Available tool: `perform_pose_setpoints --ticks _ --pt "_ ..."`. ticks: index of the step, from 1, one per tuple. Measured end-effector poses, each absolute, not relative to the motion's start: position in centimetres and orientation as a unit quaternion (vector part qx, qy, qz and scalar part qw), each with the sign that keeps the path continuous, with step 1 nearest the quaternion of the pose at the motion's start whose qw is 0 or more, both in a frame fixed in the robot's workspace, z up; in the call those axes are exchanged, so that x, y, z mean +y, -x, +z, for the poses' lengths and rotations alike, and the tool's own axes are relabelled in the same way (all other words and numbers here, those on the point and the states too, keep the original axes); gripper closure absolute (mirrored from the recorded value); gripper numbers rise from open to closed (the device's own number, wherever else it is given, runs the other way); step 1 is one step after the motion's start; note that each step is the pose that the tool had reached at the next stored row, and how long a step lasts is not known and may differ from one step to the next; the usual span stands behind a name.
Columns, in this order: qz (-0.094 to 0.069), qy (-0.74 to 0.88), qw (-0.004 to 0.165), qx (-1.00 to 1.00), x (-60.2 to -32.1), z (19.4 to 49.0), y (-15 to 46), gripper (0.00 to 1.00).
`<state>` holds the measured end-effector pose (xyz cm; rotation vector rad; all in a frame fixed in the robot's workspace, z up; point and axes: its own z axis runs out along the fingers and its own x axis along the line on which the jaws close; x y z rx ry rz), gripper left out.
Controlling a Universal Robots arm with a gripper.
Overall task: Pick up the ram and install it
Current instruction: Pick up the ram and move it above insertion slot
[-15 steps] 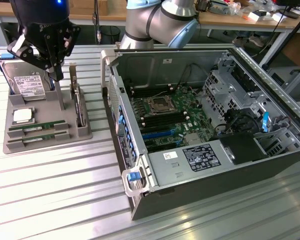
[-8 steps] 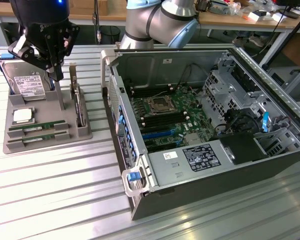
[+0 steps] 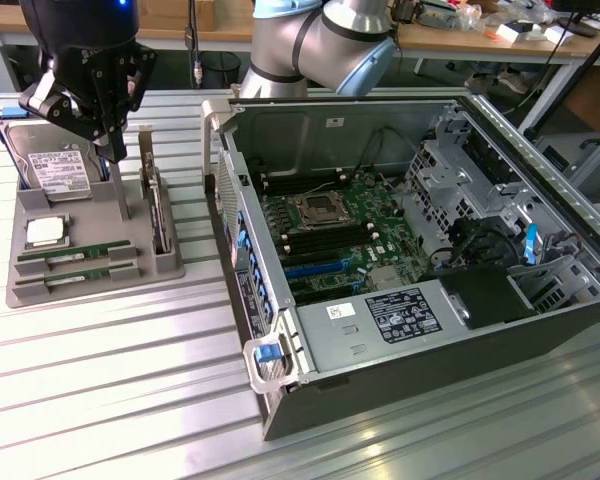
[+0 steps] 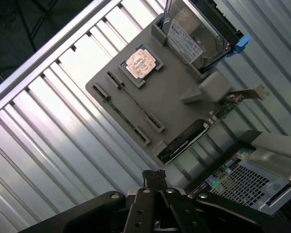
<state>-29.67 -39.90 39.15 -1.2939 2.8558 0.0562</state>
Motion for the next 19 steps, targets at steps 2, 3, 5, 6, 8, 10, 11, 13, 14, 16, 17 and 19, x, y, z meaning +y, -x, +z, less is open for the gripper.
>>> perform_pose_setpoints --ticks 2,3,5,6,8,10,11,13,14,16,17,19 --pt "0.018 0.419 0.003 0.908 -39.89 39.15 29.67 0.89" --pt "0.018 0.421 0.003 0.907 -39.89 39.15 29.67 0.89" --pt "0.018 0.430 0.002 0.903 -39.89 39.15 29.67 0.89" --pt "0.018 0.433 0.002 0.901 -39.89 39.15 29.67 0.89" --pt "0.018 0.436 0.002 0.900 -39.90 39.15 29.67 0.89" --pt "0.018 0.439 0.002 0.898 -39.89 39.15 29.67 0.89" --pt "0.018 0.441 0.002 0.897 -39.89 39.15 29.67 0.89" --pt "0.018 0.445 0.002 0.895 -39.89 39.15 29.67 0.89" --pt "0.017 0.448 0.002 0.894 -39.89 39.15 29.67 0.89" --pt "0.017 0.454 0.002 0.891 -39.89 39.15 29.67 0.89" --pt "0.017 0.459 0.002 0.888 -39.89 39.15 29.67 0.89" --pt "0.017 0.463 0.002 0.886 -39.89 39.15 29.67 0.89"
